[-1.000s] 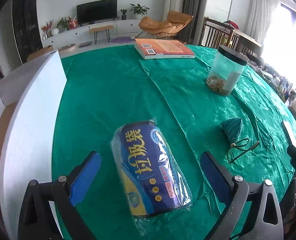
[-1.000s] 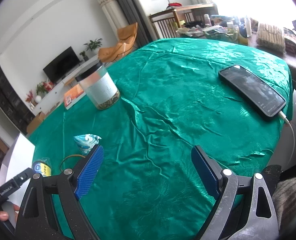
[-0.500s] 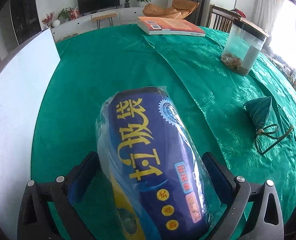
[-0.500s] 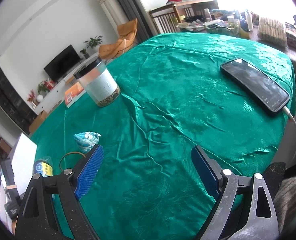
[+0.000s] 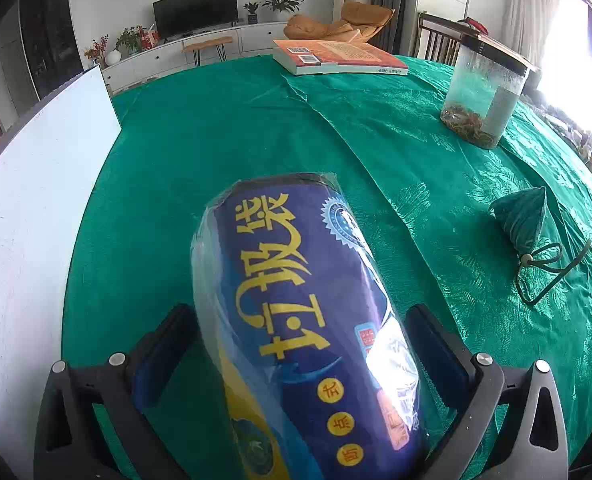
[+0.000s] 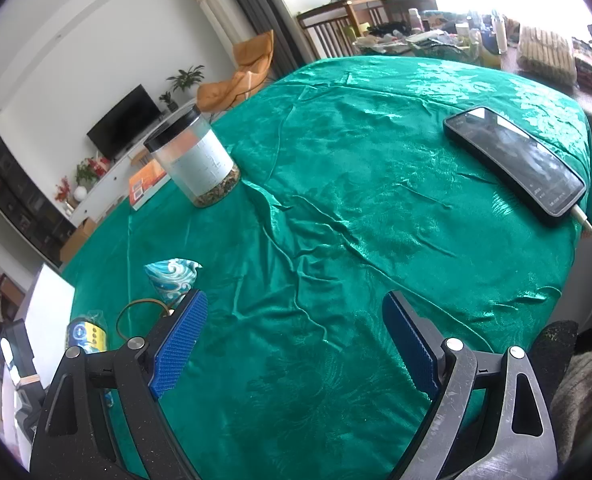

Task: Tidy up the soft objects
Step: 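Hold the blue roll with the left gripper while the right moves toward the teal pouch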

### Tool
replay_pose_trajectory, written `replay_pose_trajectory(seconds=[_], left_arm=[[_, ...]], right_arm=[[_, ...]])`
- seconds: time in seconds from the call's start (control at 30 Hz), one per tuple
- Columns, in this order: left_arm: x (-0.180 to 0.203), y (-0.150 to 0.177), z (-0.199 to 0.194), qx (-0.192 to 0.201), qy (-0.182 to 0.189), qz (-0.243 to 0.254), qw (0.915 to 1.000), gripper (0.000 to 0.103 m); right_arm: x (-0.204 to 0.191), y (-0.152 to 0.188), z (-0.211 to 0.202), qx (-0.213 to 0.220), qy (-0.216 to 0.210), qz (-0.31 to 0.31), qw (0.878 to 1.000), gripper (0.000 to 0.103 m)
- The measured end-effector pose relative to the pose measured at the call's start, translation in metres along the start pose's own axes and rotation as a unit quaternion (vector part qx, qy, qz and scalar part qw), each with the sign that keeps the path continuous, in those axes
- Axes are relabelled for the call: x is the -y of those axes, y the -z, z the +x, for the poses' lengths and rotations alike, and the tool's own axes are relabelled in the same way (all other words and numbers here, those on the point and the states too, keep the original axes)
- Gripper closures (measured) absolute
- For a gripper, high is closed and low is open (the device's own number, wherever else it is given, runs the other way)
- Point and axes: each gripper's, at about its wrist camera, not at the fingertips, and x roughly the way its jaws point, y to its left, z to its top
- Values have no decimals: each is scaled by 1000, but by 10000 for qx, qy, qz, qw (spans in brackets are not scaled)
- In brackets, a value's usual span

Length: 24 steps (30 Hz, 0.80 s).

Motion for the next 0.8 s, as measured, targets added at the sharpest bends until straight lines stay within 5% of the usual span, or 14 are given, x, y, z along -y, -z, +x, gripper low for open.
replay_pose_trajectory(seconds=[0.53,0.7,0.8], left_arm=[[1,0,1,-8,9,16,10000,0],[-4,-3,-3,-270,86,55,9996,0],[-6,-5,-8,-222,93,51,9997,0]], right_arm=[[1,1,-1,8,-35,21,10000,12],[-2,-7,-8,254,-688,110,9972,12],[-40,-22,4,56,-1059,-573,9927,11]])
